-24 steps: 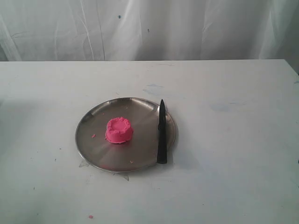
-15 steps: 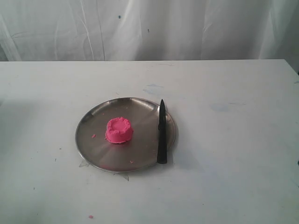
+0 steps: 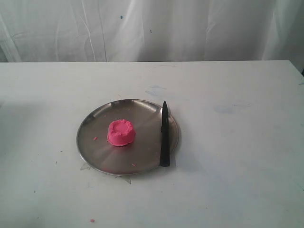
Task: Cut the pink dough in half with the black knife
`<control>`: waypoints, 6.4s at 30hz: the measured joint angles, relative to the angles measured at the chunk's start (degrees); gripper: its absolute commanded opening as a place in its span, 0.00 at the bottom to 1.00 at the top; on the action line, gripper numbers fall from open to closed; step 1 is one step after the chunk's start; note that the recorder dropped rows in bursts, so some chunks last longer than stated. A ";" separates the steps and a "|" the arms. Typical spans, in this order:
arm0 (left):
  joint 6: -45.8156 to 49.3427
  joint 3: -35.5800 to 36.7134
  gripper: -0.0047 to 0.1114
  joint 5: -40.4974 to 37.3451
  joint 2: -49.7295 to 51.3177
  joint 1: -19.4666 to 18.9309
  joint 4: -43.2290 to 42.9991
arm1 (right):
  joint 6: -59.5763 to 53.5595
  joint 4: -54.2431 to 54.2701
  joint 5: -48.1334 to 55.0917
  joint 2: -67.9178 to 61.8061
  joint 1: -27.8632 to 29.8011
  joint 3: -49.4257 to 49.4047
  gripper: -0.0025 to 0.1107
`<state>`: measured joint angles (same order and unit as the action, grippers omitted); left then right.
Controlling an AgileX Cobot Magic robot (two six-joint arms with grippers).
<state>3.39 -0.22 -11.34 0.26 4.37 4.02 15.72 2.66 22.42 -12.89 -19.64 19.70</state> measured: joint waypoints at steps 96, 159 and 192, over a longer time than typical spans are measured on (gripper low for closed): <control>0.00 0.00 0.04 0.10 0.00 0.00 0.44 | -35.24 36.18 28.10 -108.20 -4.17 60.15 0.48; 1.55 0.00 0.04 0.10 0.00 0.00 -0.02 | -15.72 -18.08 30.72 -94.96 -13.02 60.42 0.10; 1.55 0.00 0.04 -0.01 0.00 0.00 -0.02 | 2.07 -63.24 34.75 -95.00 -37.72 46.00 0.10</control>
<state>4.94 -0.22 -11.34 0.26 4.37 3.99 17.79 -60.57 57.17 -107.89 -57.35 65.70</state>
